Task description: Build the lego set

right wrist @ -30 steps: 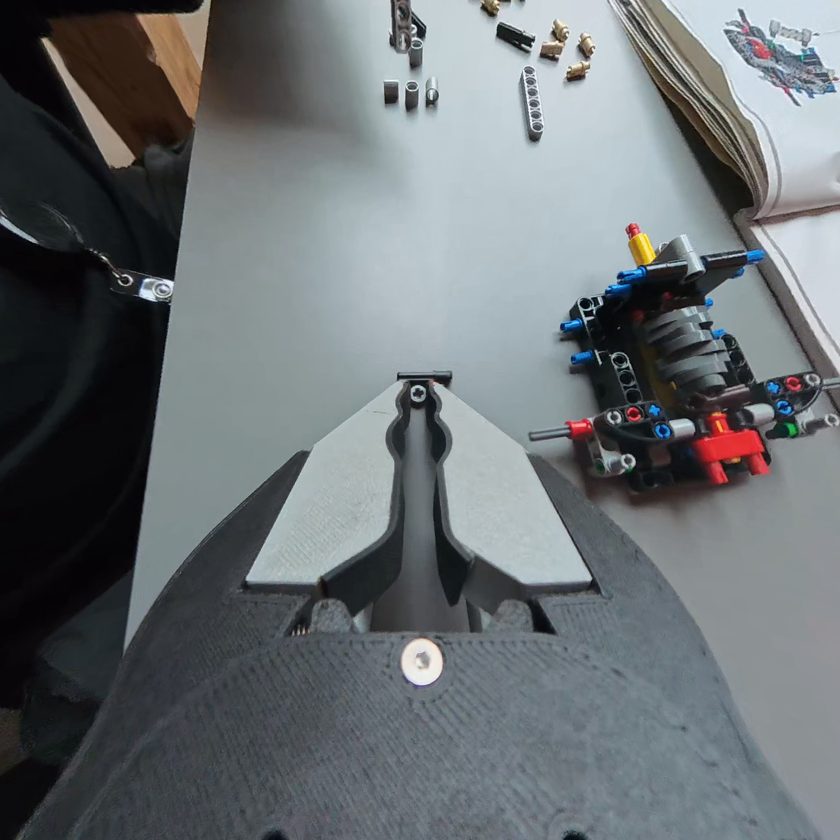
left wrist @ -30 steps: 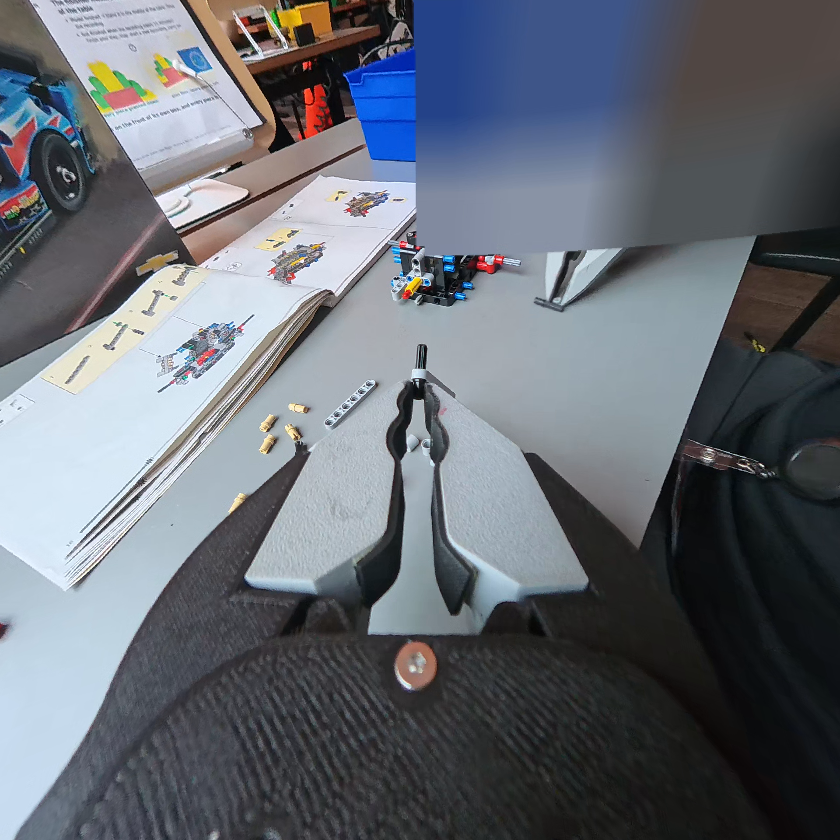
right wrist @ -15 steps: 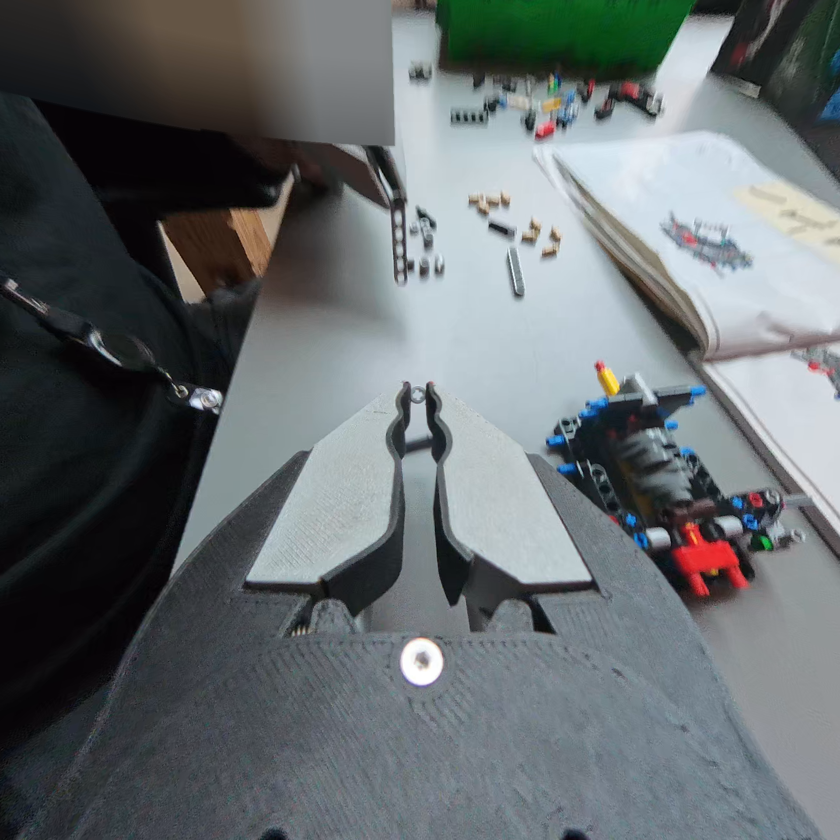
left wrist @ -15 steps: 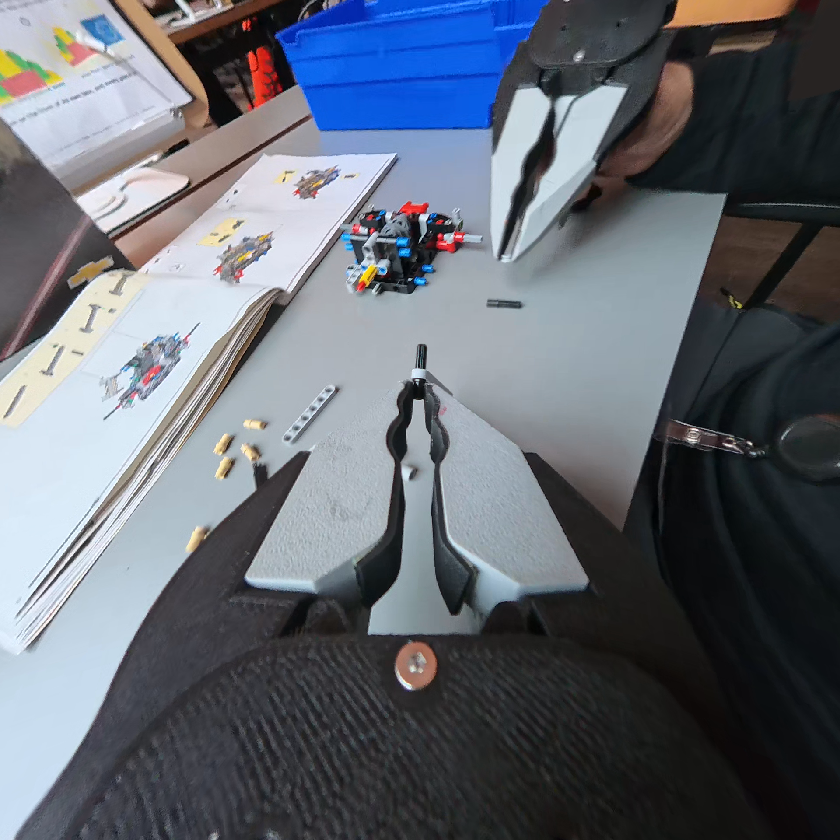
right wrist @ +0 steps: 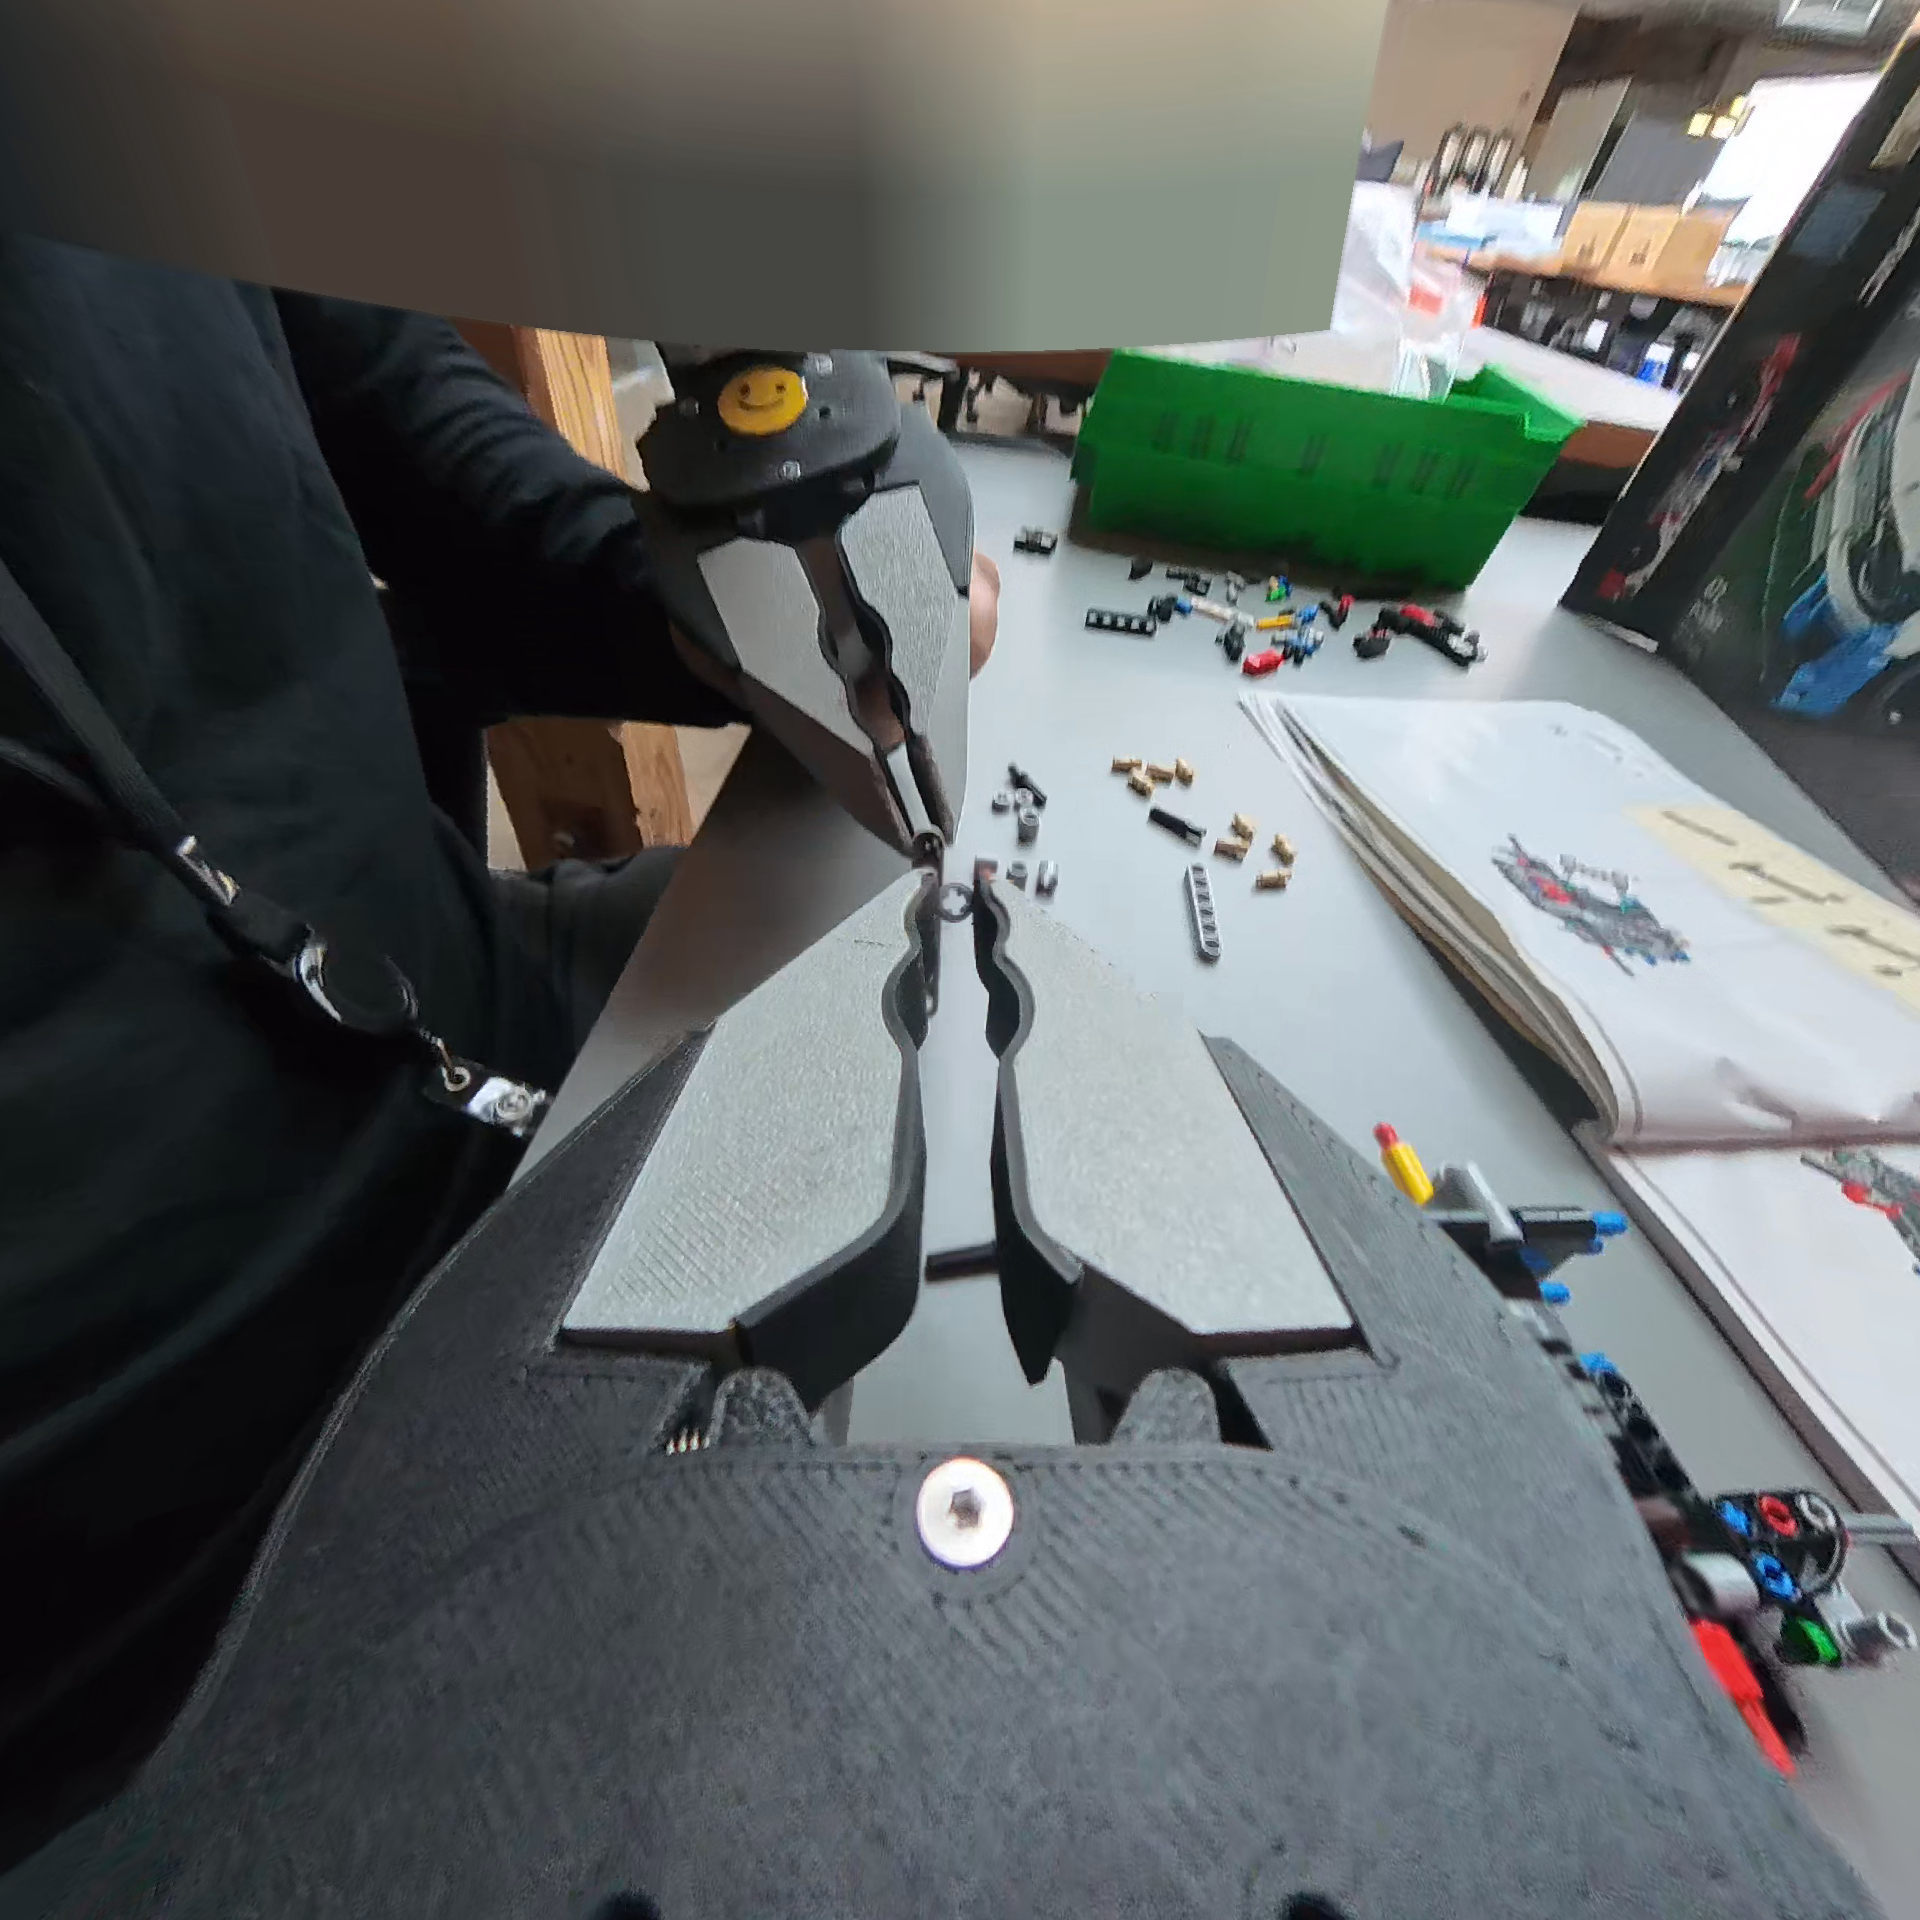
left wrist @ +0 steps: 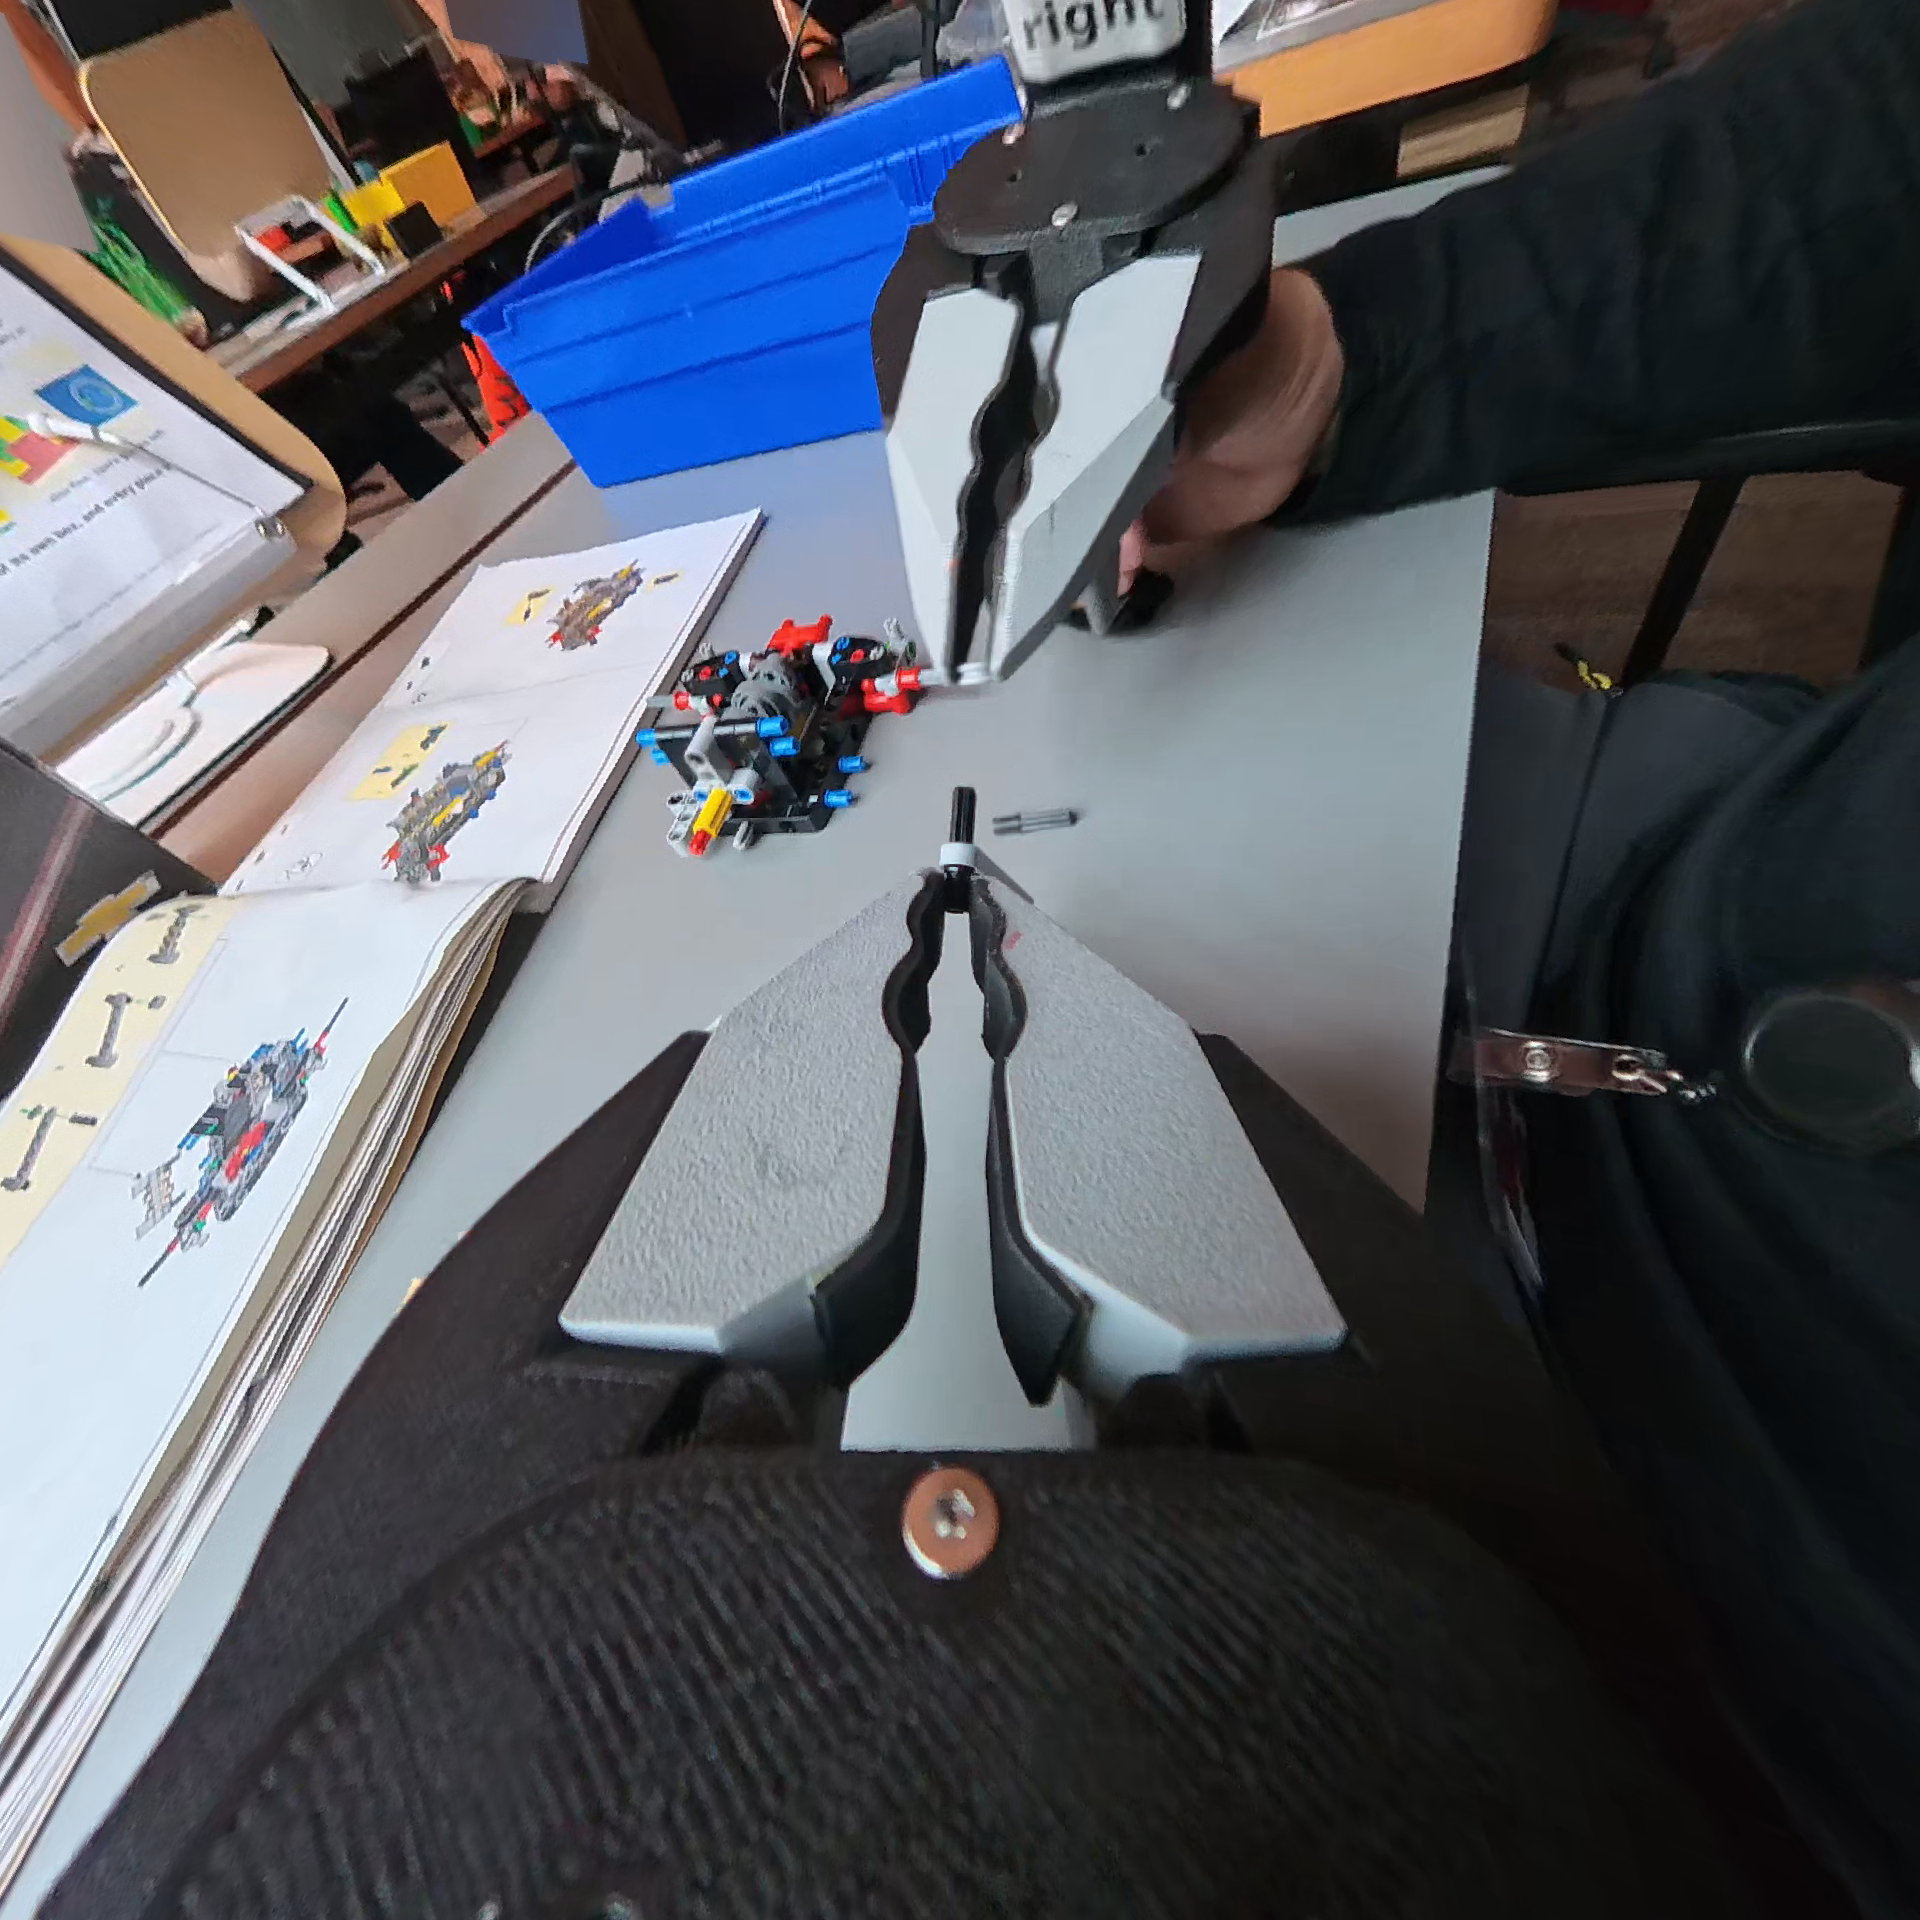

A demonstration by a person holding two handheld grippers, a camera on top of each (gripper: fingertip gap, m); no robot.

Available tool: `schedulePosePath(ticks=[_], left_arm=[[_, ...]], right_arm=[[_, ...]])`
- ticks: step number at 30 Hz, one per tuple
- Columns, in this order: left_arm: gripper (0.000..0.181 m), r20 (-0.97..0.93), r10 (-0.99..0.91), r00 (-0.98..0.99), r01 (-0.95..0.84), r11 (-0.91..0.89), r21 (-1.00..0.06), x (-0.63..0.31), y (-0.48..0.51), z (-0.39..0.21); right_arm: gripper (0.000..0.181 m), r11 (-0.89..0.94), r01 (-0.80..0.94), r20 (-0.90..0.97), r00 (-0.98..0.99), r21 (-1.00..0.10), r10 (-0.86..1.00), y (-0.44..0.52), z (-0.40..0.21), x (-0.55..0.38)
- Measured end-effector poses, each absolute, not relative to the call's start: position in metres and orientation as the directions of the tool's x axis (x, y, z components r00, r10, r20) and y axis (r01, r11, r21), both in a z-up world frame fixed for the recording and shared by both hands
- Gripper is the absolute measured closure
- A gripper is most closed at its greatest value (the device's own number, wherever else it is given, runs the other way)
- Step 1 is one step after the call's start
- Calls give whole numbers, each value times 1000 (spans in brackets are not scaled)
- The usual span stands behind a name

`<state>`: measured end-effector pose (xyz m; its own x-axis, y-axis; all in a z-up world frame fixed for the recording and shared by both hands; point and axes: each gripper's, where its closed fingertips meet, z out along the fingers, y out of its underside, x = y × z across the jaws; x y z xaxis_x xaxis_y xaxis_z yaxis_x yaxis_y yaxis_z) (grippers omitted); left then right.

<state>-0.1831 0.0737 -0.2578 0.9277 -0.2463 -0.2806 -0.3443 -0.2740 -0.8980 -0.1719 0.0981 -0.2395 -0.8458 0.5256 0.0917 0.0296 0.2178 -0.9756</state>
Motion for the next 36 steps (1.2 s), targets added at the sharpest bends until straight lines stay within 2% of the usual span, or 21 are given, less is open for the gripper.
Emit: schedulePosePath(ticks=[3,12,21,36], left_arm=[[180,-307,-234,923,-362,-247,-899,-180,76,-254],[179,-297,-205,933,-330,-154,-931,-177,72,-238],[179,-287,-193,938,-313,-127,-941,-179,68,-232],[179,-285,-191,940,-309,-115,-944,-179,67,-227]], right_arm=[[178,140,-26,95,-853,-990,513,86,-226,-171],[178,28,-28,38,-863,-999,504,74,-213,-174],[178,60,-25,53,-858,-998,511,69,-217,-178],[178,17,-56,57,-852,-998,520,66,-209,-178]])
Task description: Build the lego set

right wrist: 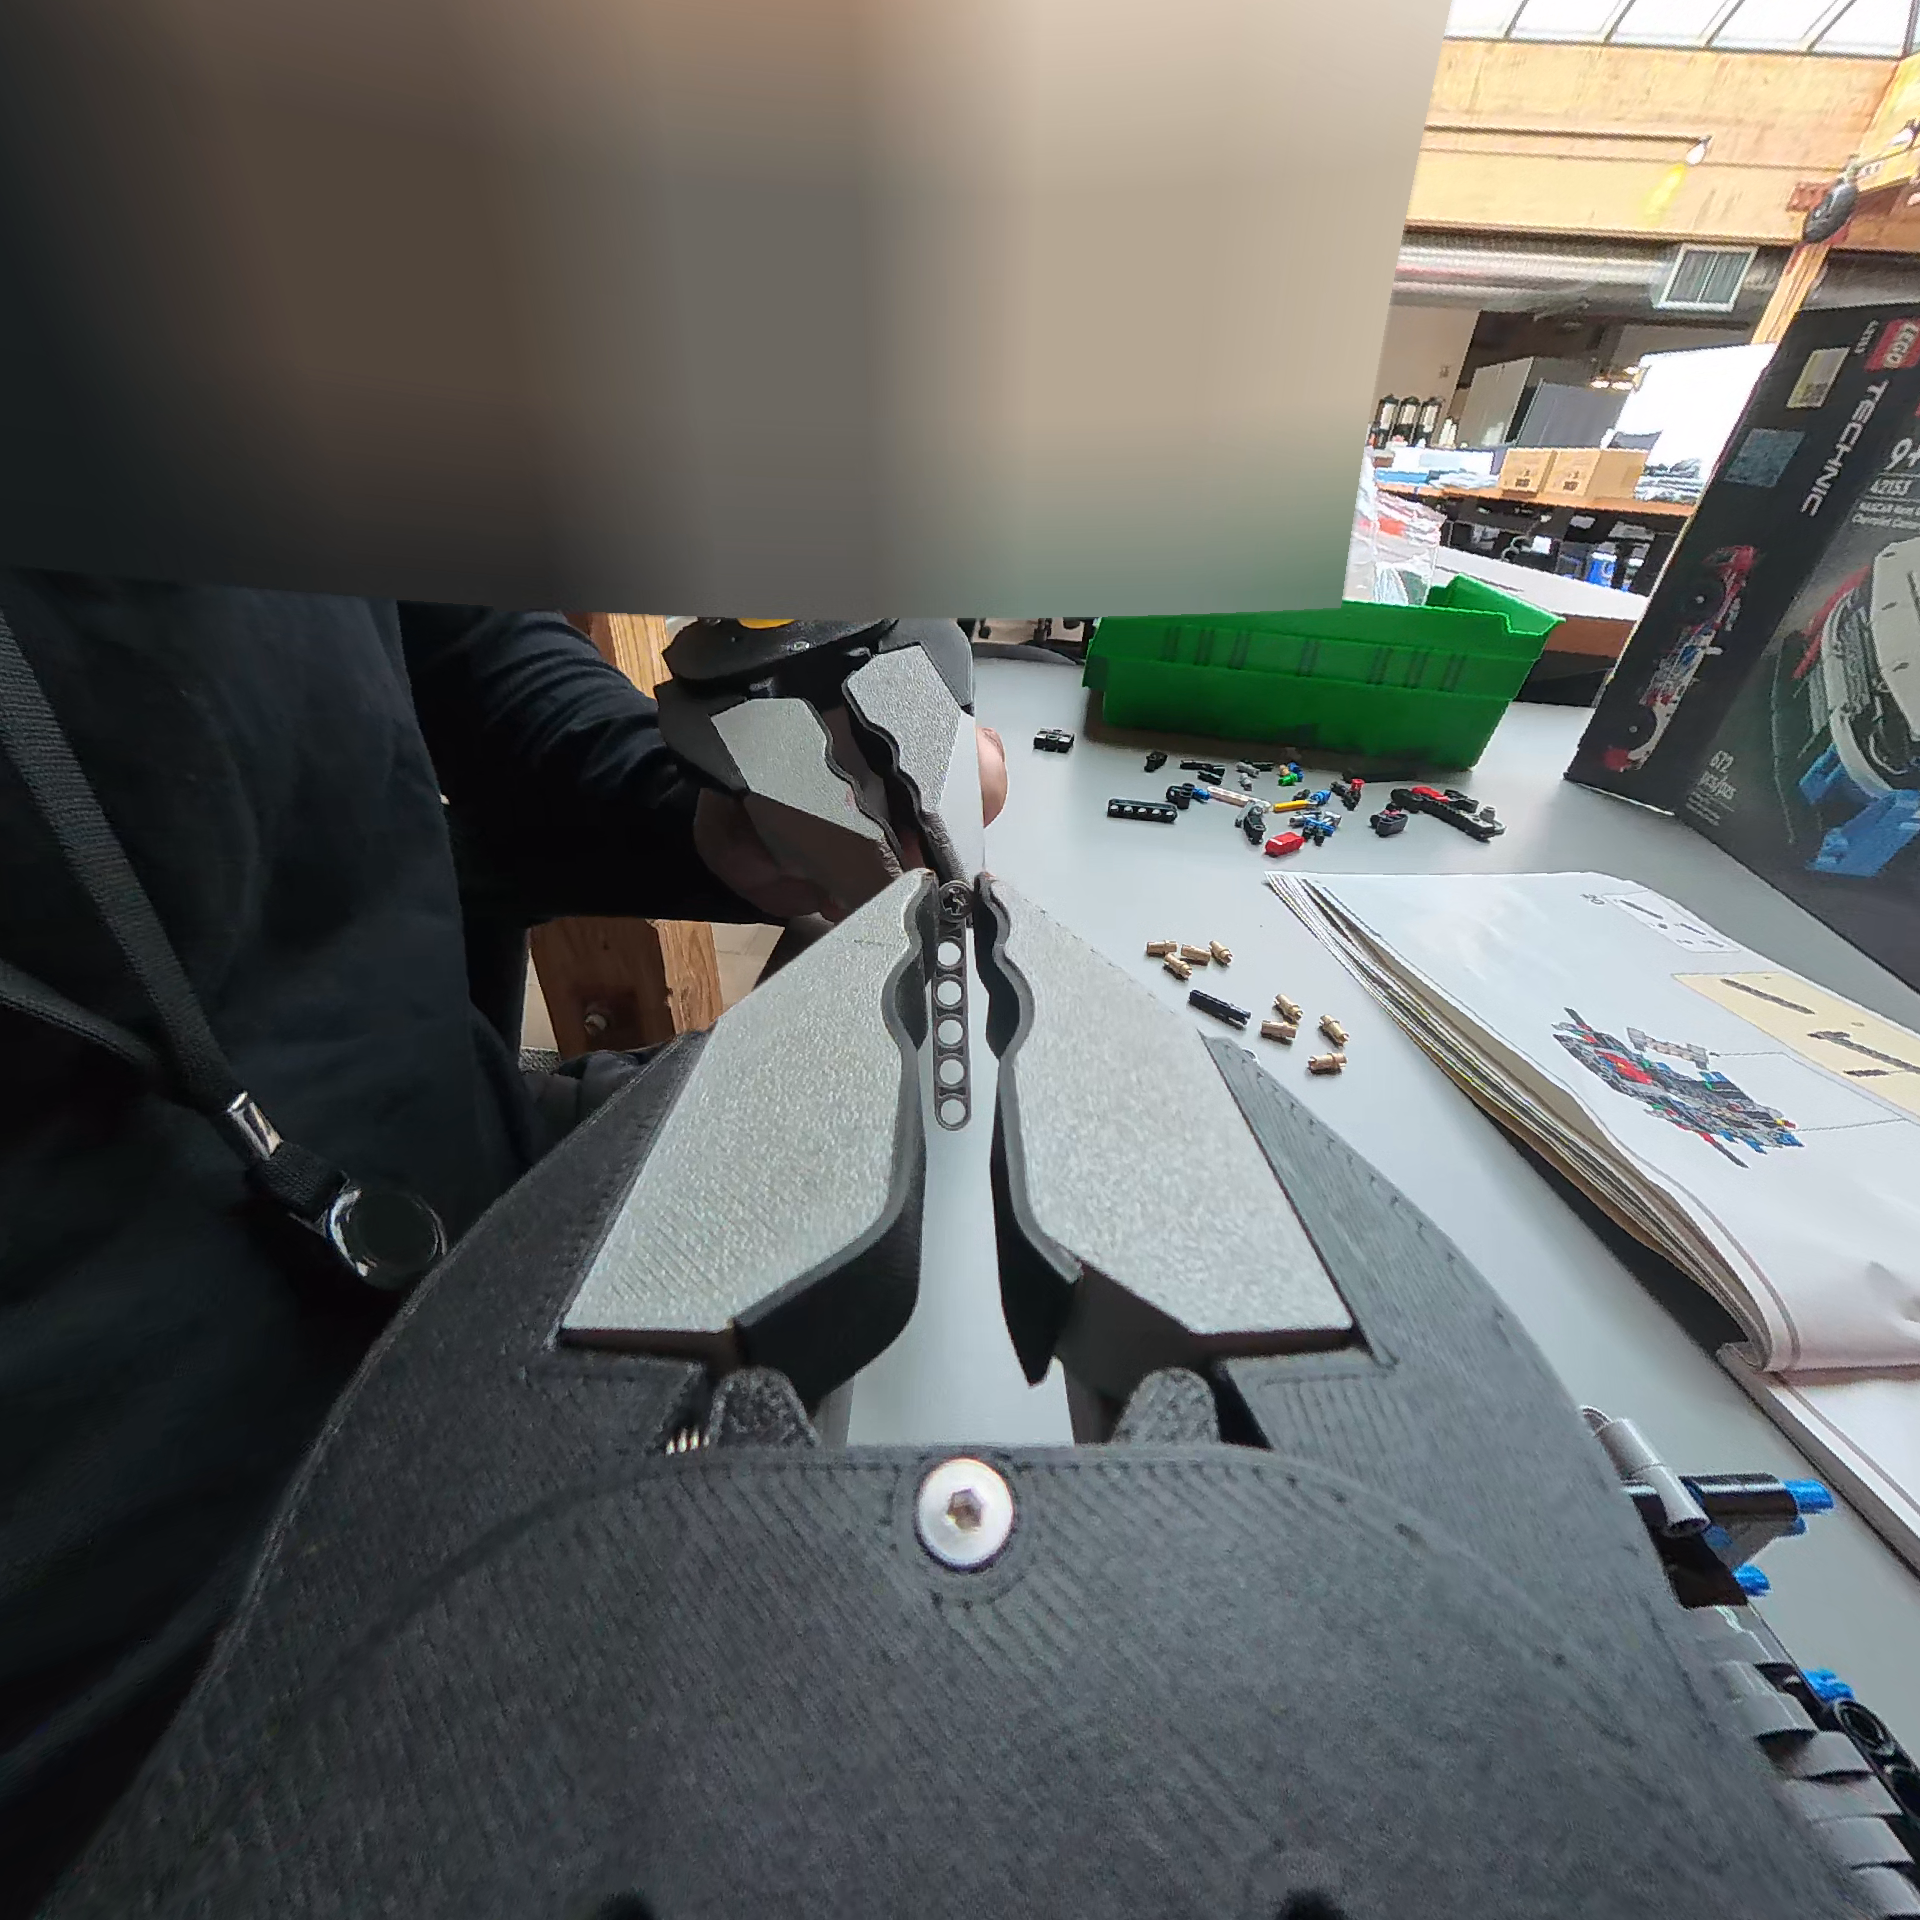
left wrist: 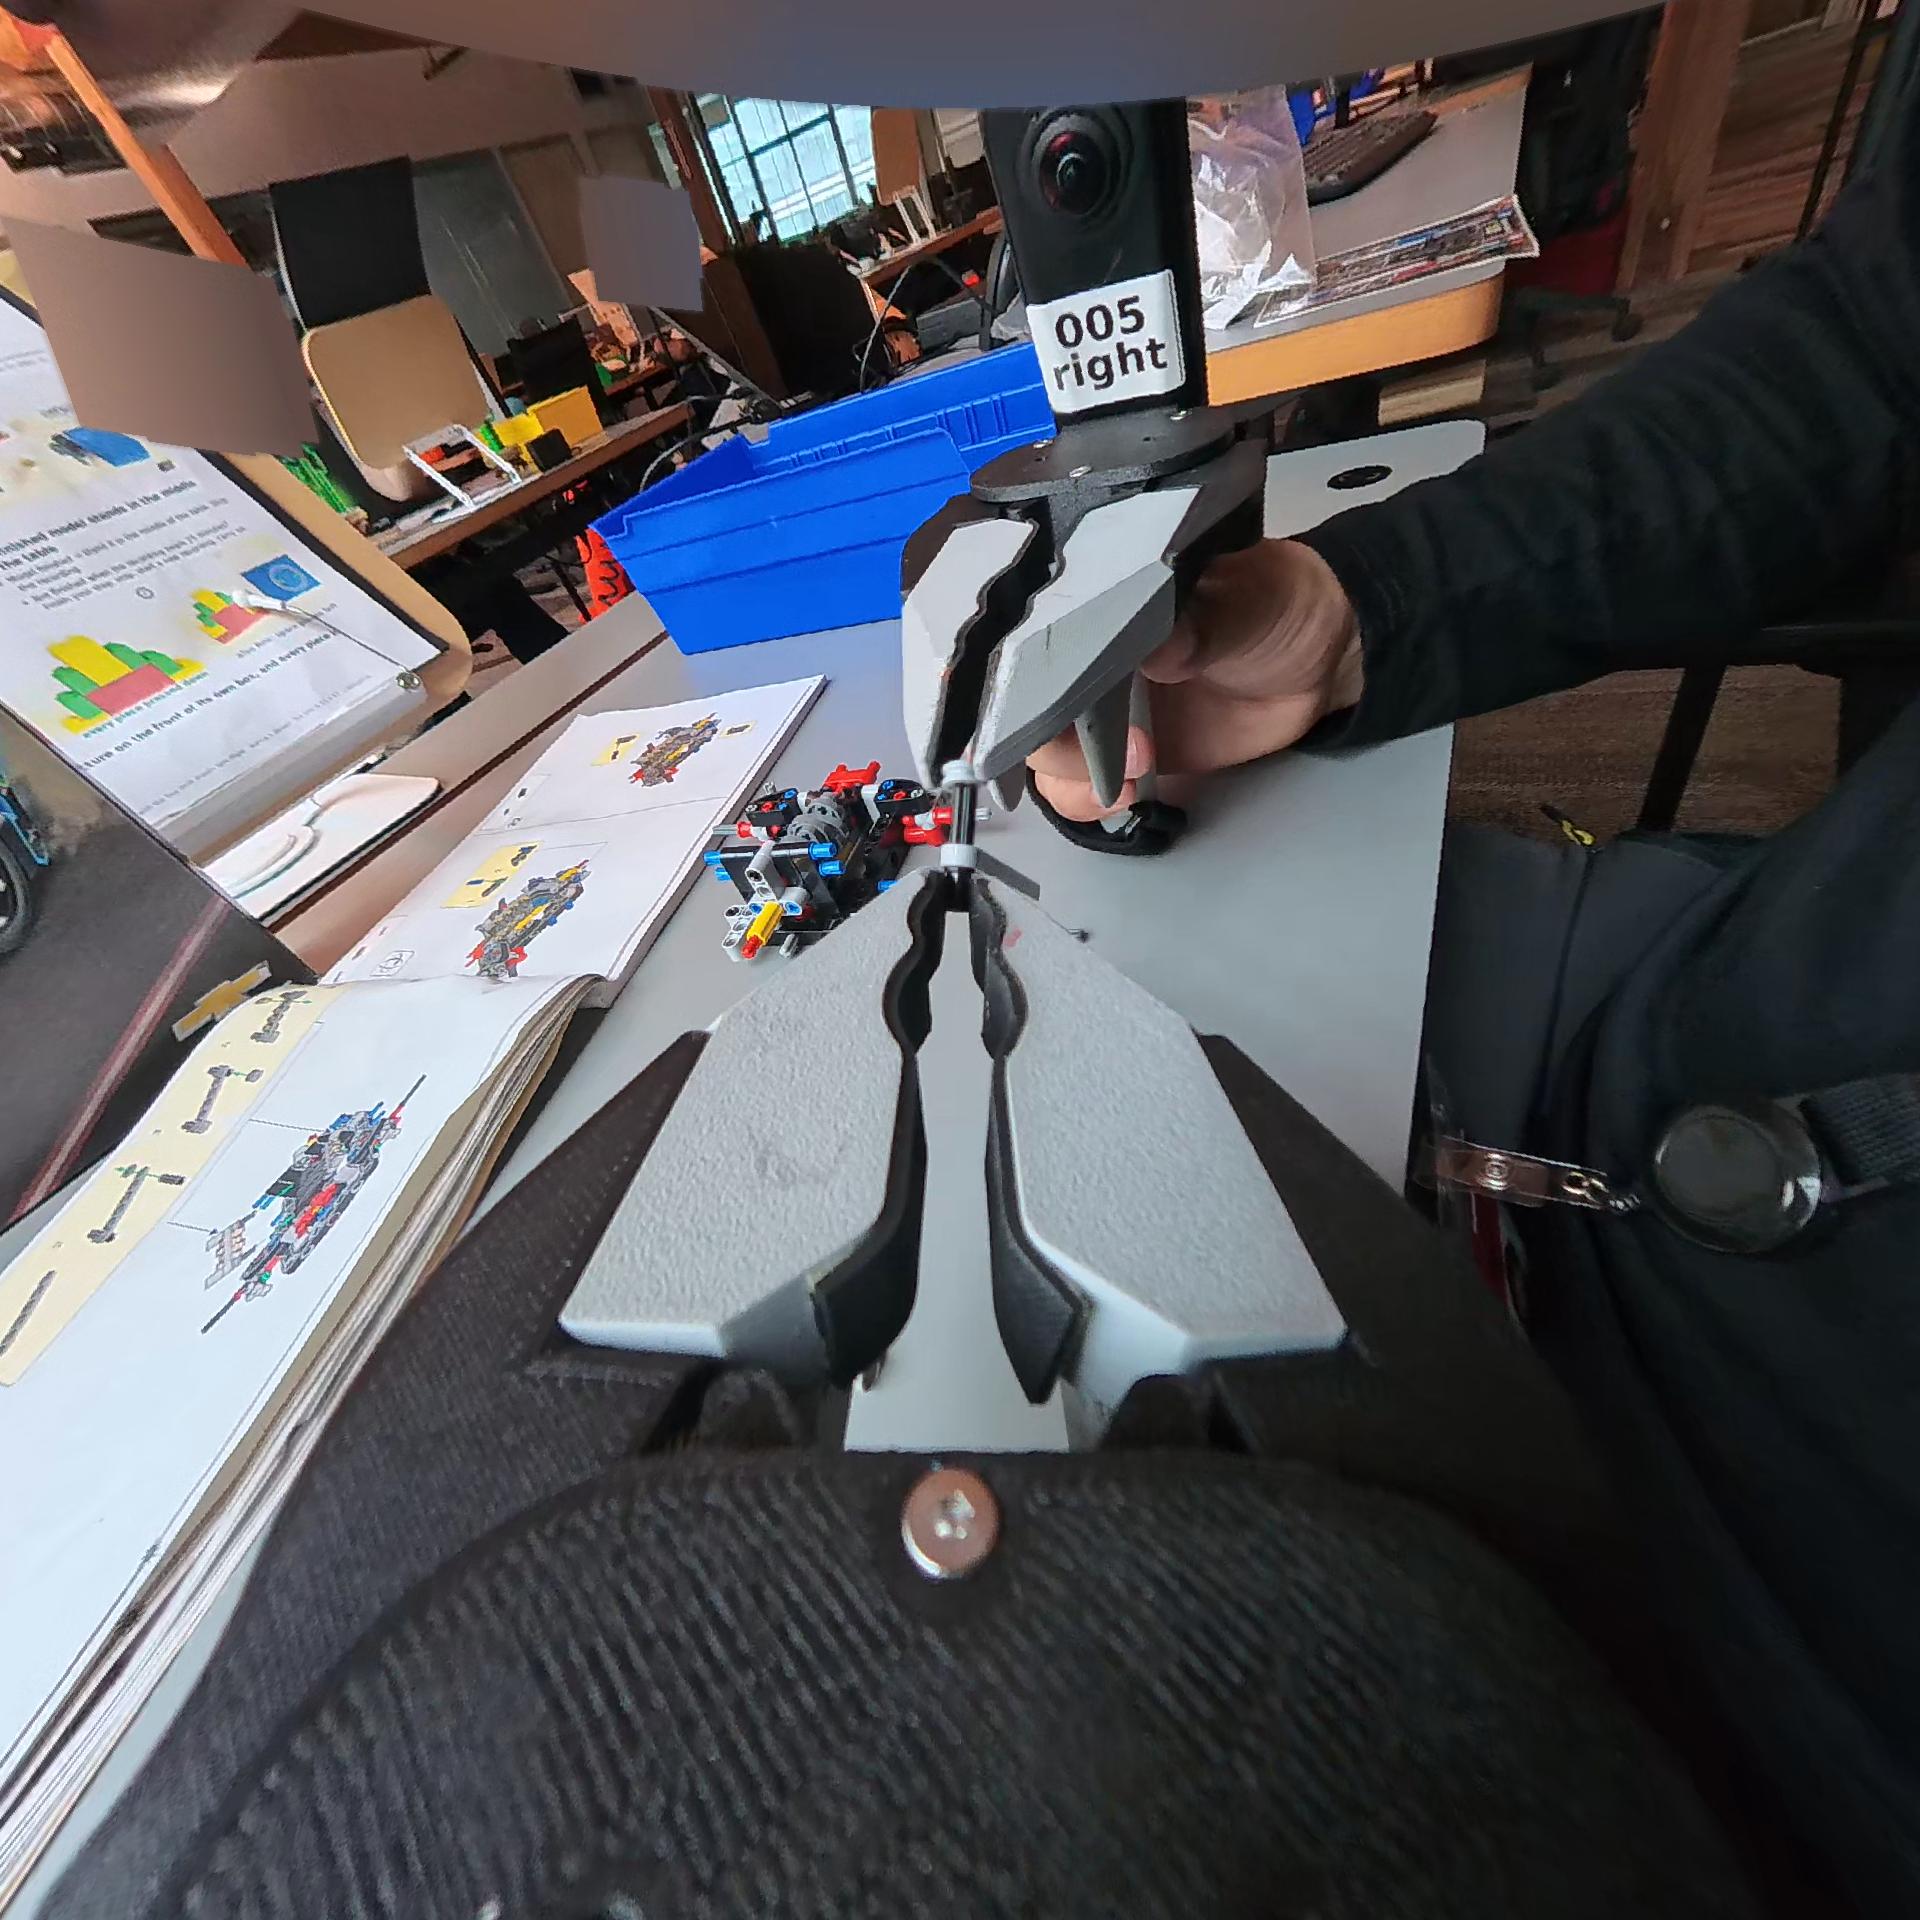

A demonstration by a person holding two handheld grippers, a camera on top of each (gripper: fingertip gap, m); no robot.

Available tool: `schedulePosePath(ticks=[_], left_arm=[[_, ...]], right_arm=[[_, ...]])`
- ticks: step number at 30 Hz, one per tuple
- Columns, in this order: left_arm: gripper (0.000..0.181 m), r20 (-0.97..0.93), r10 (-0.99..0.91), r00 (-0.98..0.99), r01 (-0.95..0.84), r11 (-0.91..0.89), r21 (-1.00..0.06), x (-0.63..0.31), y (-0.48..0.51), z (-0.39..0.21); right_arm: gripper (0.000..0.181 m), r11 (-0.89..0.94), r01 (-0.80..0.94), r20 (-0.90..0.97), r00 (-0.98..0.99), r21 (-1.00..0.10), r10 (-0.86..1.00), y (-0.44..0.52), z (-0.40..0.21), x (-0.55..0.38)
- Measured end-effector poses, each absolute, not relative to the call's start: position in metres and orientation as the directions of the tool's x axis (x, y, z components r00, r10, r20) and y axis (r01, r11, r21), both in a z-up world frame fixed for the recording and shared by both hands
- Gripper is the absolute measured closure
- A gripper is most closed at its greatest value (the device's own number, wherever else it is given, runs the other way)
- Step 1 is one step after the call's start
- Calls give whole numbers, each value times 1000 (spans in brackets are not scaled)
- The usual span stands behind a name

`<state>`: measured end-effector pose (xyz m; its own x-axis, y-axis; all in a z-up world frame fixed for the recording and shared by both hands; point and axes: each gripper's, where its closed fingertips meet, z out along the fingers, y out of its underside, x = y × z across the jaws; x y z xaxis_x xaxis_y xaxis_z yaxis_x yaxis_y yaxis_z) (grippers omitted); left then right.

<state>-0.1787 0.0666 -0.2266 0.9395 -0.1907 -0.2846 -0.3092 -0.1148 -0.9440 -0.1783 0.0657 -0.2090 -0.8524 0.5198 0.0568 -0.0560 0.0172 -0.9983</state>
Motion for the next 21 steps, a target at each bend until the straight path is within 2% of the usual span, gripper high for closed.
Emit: schedulePosePath(ticks=[15,21], left_arm=[[179,-475,-75,877,-480,-139,-866,-182,69,-222],[179,-479,-50,876,-481,-127,-867,-184,68,-219]], right_arm=[[178,24,-80,80,-824,-996,562,61,-201,-181],[179,29,-113,109,-804,-993,584,61,-195,-181]])
